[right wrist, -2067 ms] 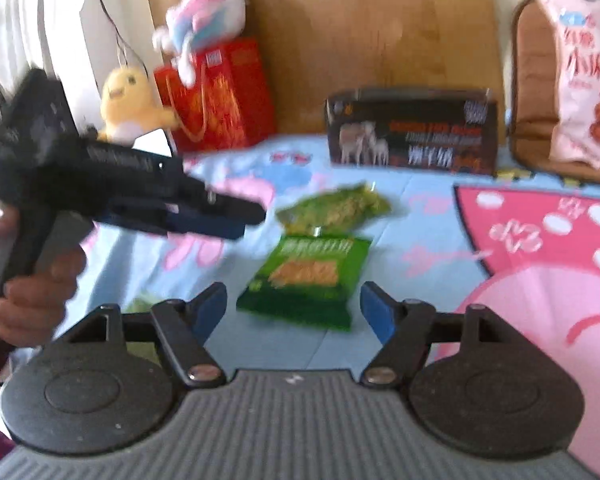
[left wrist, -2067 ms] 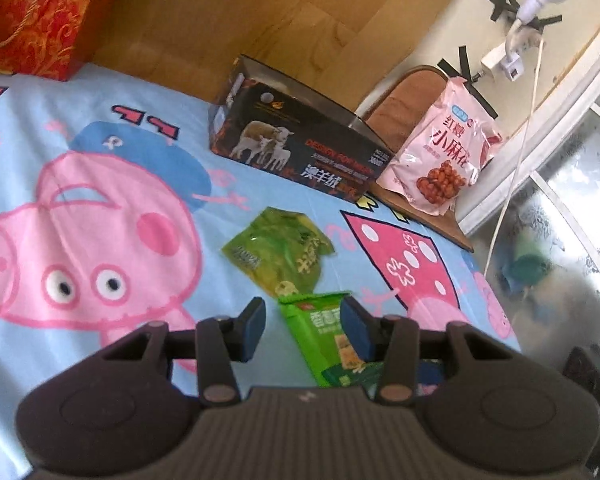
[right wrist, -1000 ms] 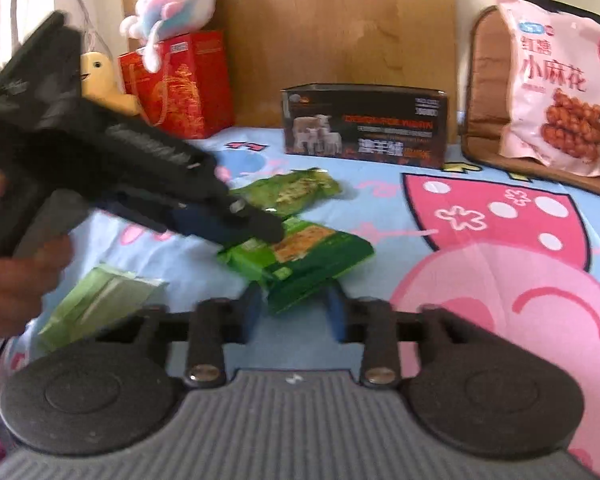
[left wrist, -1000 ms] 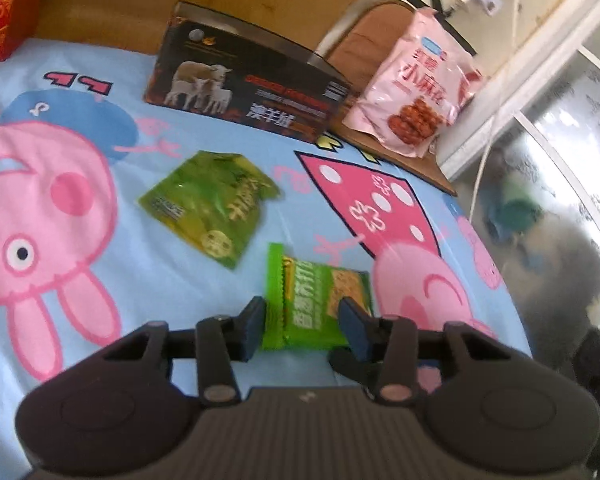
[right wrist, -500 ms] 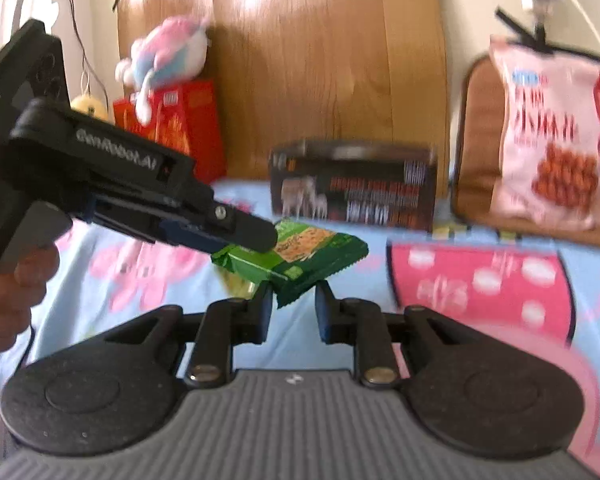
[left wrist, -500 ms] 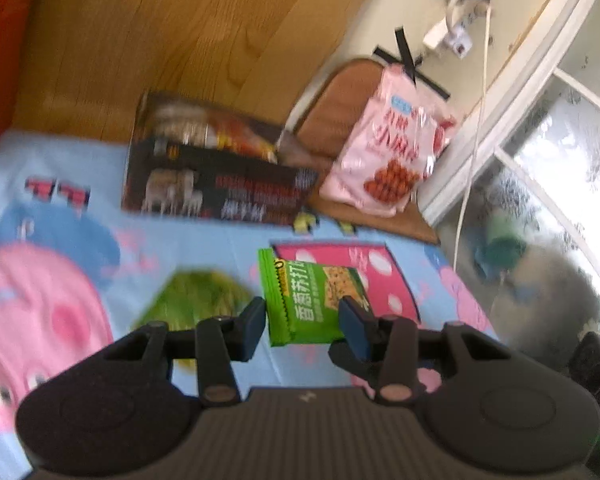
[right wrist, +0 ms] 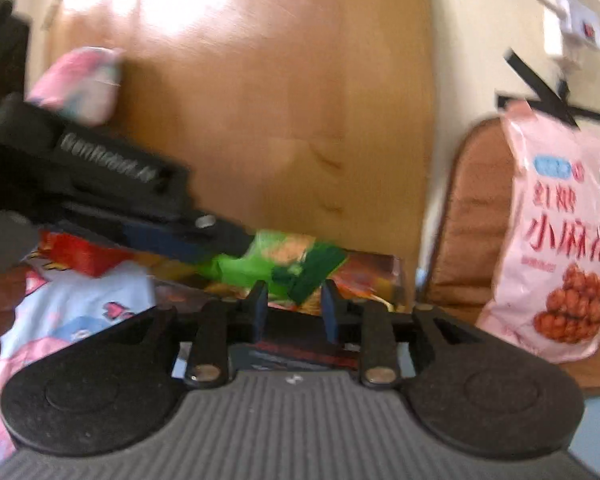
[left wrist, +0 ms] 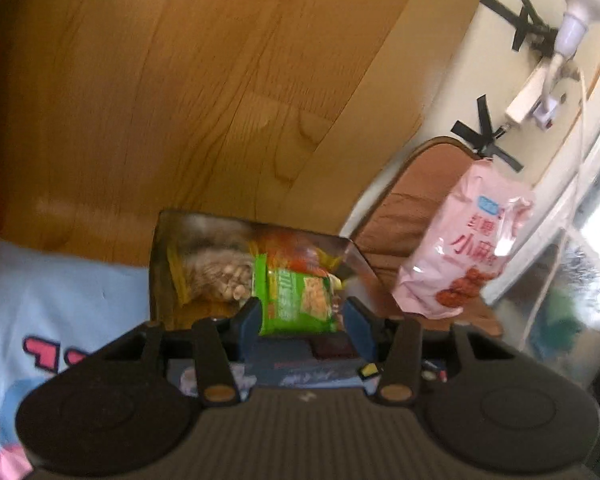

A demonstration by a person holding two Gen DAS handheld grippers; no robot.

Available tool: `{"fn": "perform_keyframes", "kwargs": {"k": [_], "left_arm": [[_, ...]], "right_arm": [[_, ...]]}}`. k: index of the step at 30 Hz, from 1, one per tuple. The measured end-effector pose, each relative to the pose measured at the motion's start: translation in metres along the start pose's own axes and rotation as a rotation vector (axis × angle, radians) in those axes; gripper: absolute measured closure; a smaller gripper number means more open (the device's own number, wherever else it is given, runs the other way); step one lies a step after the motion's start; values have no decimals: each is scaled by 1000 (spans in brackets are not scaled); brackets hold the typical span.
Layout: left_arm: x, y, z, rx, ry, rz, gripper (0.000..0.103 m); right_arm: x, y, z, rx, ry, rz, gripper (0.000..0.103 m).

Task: Organize snacks
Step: 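Drop the green cracker pack into the tin box with the left tool, then grasp the green pastry bag with the left tool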

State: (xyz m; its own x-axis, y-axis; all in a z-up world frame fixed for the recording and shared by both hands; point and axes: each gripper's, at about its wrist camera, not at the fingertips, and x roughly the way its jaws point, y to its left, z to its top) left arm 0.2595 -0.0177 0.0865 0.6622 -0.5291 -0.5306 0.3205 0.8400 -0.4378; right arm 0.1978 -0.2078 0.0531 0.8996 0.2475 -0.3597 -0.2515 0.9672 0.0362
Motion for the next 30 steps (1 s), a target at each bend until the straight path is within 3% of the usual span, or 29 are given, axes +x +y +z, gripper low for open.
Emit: {"fn": "perform_keyframes", "kwargs": {"k": [4,9,13,16,17,18,23,26,30], "left_arm": [[-21,13,-28,15,23,-18,58],[-45,34,-77,-71,110,-70,58],[-68,46,-116,-164,141,-133,60],[-65,50,-136,-200,184,-102,63],[-63,51,-140,-213,179,-96,70],[-63,51,-141,-216,169,-92,71],[-66,54,-146,-228,138,-92,71],[-70,49,-150,-213,141,-83,70],[-67,39,-161,-222,198,-184,71]], "right_arm": [[-18,-21,-16,132,40,129,70],[-9,-36,-40,306,227,322,70],[-2,-27,-49,327,309,349,70],[3,-24,-55,369,361,405,71],[5,-21,-59,385,389,426,70],[6,-18,-62,393,416,440,71],[-22,-5,-70,379,385,422,70],[-43,-6,-80,416,366,409,79],[-69,2,-92,422,345,387,86]]}}
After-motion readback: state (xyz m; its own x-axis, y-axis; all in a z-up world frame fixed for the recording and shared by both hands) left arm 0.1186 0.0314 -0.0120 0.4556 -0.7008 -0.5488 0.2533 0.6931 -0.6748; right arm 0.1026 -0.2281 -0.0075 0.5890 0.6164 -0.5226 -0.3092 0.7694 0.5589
